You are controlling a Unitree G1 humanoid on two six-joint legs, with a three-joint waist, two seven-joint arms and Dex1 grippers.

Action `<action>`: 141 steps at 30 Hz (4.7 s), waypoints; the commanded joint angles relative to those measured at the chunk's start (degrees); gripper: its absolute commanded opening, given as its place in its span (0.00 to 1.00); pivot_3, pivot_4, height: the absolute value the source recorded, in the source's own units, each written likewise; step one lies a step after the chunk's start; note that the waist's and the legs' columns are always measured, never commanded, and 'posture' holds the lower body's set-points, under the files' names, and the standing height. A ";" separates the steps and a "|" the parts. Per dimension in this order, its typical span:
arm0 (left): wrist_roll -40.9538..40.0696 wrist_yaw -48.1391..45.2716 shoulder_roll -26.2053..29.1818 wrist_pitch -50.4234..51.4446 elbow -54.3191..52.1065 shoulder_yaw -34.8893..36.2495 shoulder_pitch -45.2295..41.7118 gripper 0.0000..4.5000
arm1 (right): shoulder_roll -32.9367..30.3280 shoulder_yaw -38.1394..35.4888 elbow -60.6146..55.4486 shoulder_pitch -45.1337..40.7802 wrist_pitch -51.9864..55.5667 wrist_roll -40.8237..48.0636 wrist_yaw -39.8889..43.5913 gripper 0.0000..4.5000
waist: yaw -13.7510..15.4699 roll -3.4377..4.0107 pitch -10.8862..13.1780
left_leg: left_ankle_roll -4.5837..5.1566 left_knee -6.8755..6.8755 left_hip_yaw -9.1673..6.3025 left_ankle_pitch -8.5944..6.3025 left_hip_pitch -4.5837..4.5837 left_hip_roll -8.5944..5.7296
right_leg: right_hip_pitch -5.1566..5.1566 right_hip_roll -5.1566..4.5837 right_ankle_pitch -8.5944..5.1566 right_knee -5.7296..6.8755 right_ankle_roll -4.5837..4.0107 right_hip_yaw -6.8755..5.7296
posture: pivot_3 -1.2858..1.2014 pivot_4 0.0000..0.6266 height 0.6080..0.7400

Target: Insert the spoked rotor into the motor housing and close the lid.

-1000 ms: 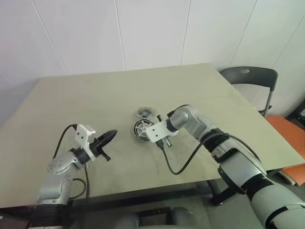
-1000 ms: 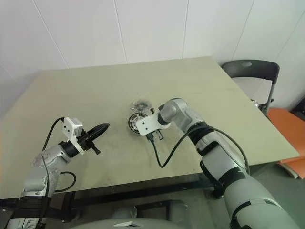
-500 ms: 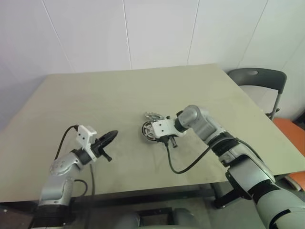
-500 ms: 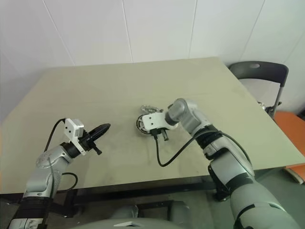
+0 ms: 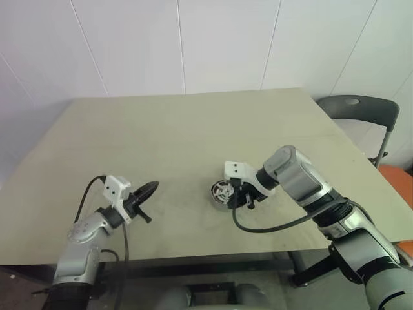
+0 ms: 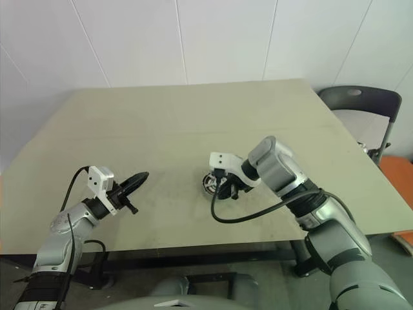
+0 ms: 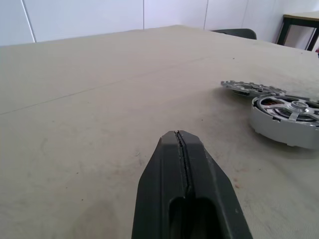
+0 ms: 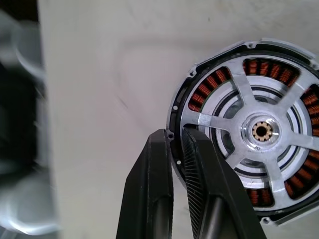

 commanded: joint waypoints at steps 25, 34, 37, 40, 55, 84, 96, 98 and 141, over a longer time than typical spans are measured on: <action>-4.62 -2.82 2.61 2.44 -7.80 1.66 3.68 0.00 | 36.01 -30.38 38.70 -14.60 11.62 14.98 -51.21 0.02 | -6.08 0.00 -0.01 | -0.20 0.04 -0.15 -0.09 0.26 0.38 | 0.07 0.23 0.26 0.33 -0.39 -0.36 | 0.52 0.00 1.00; -6.22 -4.42 6.14 5.10 -9.49 3.13 3.92 0.00 | 36.67 -35.18 45.01 -19.63 12.74 19.55 -56.06 0.02 | -6.07 0.23 0.13 | -0.03 0.05 -0.15 0.00 0.21 0.39 | 0.04 0.24 0.25 0.27 -0.40 -0.36 | 0.52 0.00 1.00; -5.65 -4.14 6.13 5.01 -9.07 3.31 3.44 0.00 | 36.43 -35.38 46.13 -20.83 15.17 21.26 -55.50 0.02 | -6.05 0.25 0.14 | -0.02 0.04 -0.15 0.01 0.16 0.39 | 0.01 0.25 0.25 0.22 -0.40 -0.36 | 0.52 0.00 1.00; -4.89 -3.35 6.03 4.63 -8.30 3.52 2.55 0.00 | 35.48 -32.55 44.63 -20.53 18.49 22.28 -53.04 0.23 | -6.04 0.23 0.13 | -0.02 0.04 -0.15 0.01 0.11 0.39 | -0.01 0.28 0.23 0.11 -0.37 -0.35 | 0.52 0.00 1.00; -4.13 -2.35 5.92 5.65 -7.01 2.19 -0.98 0.00 | 18.02 -5.60 40.37 -22.68 -43.00 2.31 -37.81 0.37 | -5.92 0.15 0.08 | -0.06 -0.11 -0.02 0.01 -1.17 0.13 | -1.26 0.01 0.26 0.05 -0.08 -0.24 | 0.52 0.00 1.00; -2.68 -3.01 3.71 4.89 -4.02 0.01 -4.33 0.00 | 4.51 -1.30 36.08 -8.27 -49.73 -12.66 -19.56 0.01 | -4.20 0.22 0.13 | -0.05 0.09 0.13 0.04 -0.69 0.18 | -0.90 0.11 0.28 0.30 -0.14 -0.03 | 0.52 0.00 1.00; -2.16 -2.89 3.44 5.08 -4.12 -0.32 -4.66 0.00 | 9.51 -5.82 33.42 -5.93 -41.35 -8.77 -20.24 0.01 | -4.63 0.16 0.10 | -0.06 0.06 0.16 0.04 -0.59 0.22 | -0.89 0.16 0.29 0.34 -0.16 -0.03 | 0.52 0.00 1.00; -2.04 -3.01 3.33 5.19 -3.96 -0.69 -5.13 0.00 | 11.47 -7.84 35.77 -7.04 -40.87 -7.76 -22.57 0.01 | -4.62 0.16 0.10 | -0.07 0.06 0.16 0.05 -0.55 0.25 | -0.88 0.21 0.32 0.37 -0.21 -0.03 | 0.52 0.00 1.00; 12.13 -0.45 -0.35 -0.88 11.13 -12.11 -12.64 0.00 | 2.36 -6.24 10.89 2.61 -34.30 -3.91 -11.47 0.01 | -3.90 0.15 0.11 | -0.24 0.32 0.08 0.19 0.37 0.34 | 0.19 0.33 0.12 0.49 -0.20 -0.10 | 0.52 0.00 1.00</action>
